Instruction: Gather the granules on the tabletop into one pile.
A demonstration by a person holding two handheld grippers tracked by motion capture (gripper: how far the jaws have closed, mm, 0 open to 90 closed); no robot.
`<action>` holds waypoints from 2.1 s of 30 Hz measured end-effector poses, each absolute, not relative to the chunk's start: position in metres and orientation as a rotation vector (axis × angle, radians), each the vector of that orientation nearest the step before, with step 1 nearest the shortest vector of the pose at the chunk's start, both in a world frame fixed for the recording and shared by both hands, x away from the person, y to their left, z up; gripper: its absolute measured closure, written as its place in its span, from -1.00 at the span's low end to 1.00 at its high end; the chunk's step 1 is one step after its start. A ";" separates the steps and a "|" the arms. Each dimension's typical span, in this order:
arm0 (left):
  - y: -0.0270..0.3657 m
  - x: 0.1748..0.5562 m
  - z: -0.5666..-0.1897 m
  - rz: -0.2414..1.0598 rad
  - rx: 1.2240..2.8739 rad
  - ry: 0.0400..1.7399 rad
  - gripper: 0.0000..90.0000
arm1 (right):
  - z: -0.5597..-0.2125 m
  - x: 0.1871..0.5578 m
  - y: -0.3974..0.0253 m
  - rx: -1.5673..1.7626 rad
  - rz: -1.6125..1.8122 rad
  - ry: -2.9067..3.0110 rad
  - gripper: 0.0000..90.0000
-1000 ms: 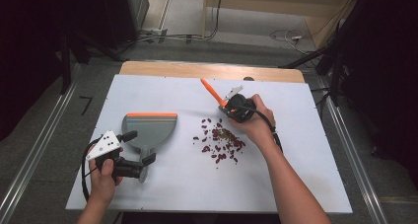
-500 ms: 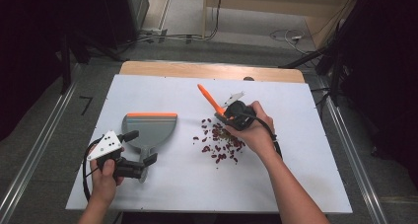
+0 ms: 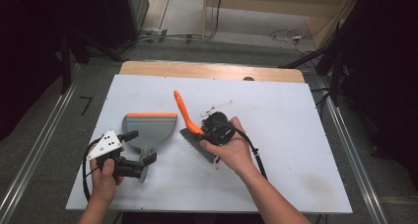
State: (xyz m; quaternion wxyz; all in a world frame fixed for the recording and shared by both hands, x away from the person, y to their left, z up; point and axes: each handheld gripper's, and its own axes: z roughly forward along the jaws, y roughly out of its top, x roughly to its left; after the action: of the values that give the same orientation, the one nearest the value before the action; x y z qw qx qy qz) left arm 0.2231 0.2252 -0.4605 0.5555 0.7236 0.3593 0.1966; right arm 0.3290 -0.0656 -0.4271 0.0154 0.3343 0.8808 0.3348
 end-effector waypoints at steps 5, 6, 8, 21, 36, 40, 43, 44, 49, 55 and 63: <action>0.226 0.223 -0.460 0.464 1.707 0.852 -1.00 | -0.448 0.335 -0.059 1.088 0.961 2.796 0.53; 0.227 0.223 -0.460 0.464 1.706 0.852 -1.00 | -0.450 0.338 -0.062 1.082 0.954 2.785 0.53; 0.227 0.223 -0.460 0.464 1.705 0.852 -1.00 | -0.451 0.345 -0.069 1.093 0.969 2.764 0.53; 0.223 0.224 -0.462 0.462 1.724 0.847 -1.00 | -0.442 0.371 -0.106 1.062 0.946 2.669 0.53; 0.222 0.223 -0.463 0.460 1.724 0.846 -1.00 | -0.426 0.308 -0.144 0.667 1.056 2.907 0.53; 0.220 0.223 -0.463 0.459 1.734 0.844 -1.00 | -0.440 0.298 -0.142 0.566 0.992 2.993 0.53; 0.219 0.222 -0.462 0.460 1.730 0.841 -1.00 | -0.448 0.303 -0.141 0.524 0.944 2.993 0.53; 0.219 0.222 -0.462 0.460 1.731 0.841 -1.00 | -0.449 0.307 -0.143 0.515 0.959 2.989 0.53; 0.219 0.223 -0.463 0.455 1.736 0.837 -1.00 | -0.451 0.328 -0.147 0.453 0.961 2.966 0.53; 0.221 0.223 -0.463 0.455 1.735 0.839 -1.00 | -0.449 0.355 -0.153 0.456 0.949 2.900 0.53; 0.221 0.223 -0.463 0.458 1.733 0.839 -1.00 | -0.449 0.378 -0.157 0.448 0.973 2.901 0.53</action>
State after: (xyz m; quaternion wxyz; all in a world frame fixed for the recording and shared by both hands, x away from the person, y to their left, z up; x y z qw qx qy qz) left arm 0.2228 0.2208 -0.4627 0.5492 0.7317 0.3544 0.1933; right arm 0.3778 -0.1571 -0.4491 0.0244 0.1447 0.9378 0.3146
